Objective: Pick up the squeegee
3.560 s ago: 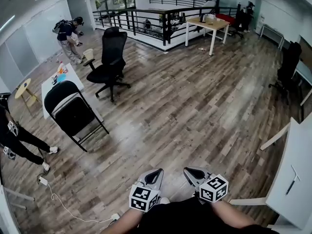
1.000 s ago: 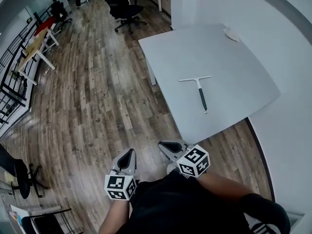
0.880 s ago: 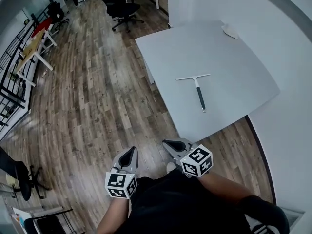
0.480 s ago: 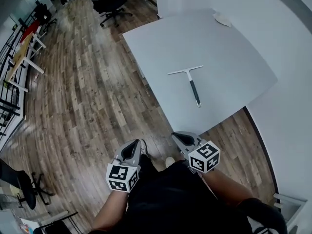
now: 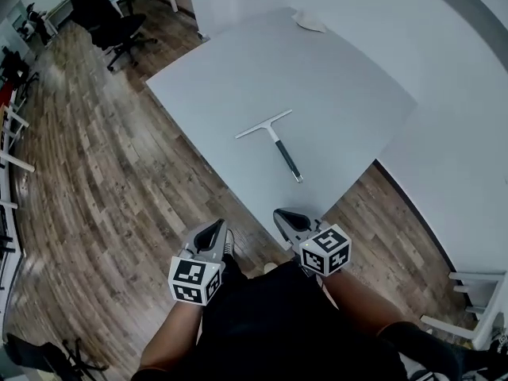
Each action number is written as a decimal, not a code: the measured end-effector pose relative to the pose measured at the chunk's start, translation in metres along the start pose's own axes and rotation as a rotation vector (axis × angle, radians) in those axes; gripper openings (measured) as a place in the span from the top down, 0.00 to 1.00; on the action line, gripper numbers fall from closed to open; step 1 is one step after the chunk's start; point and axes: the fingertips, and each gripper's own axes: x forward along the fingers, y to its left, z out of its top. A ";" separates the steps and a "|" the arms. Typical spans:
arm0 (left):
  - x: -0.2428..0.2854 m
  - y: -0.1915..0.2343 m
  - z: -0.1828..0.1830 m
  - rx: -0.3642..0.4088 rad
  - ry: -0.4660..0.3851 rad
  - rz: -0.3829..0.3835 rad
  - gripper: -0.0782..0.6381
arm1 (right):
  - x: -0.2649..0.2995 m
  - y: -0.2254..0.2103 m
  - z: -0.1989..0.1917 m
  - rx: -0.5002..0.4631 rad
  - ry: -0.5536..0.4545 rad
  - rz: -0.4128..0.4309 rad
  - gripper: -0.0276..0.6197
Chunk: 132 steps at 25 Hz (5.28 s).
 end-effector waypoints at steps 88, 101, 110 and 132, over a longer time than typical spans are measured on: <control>0.111 0.141 0.061 0.186 0.044 -0.382 0.88 | 0.128 -0.226 -0.001 0.144 0.328 -0.646 0.80; 0.101 0.114 0.084 0.195 -0.017 -0.507 0.88 | 0.048 -0.114 0.093 0.231 -0.182 -0.606 0.80; 0.089 0.099 0.086 0.022 -0.008 -0.532 0.88 | 0.010 -0.063 0.119 0.252 -0.342 -0.550 0.80; 0.018 -0.074 0.053 0.122 -0.096 -0.451 0.88 | -0.147 -0.001 0.042 0.249 -0.413 -0.426 0.80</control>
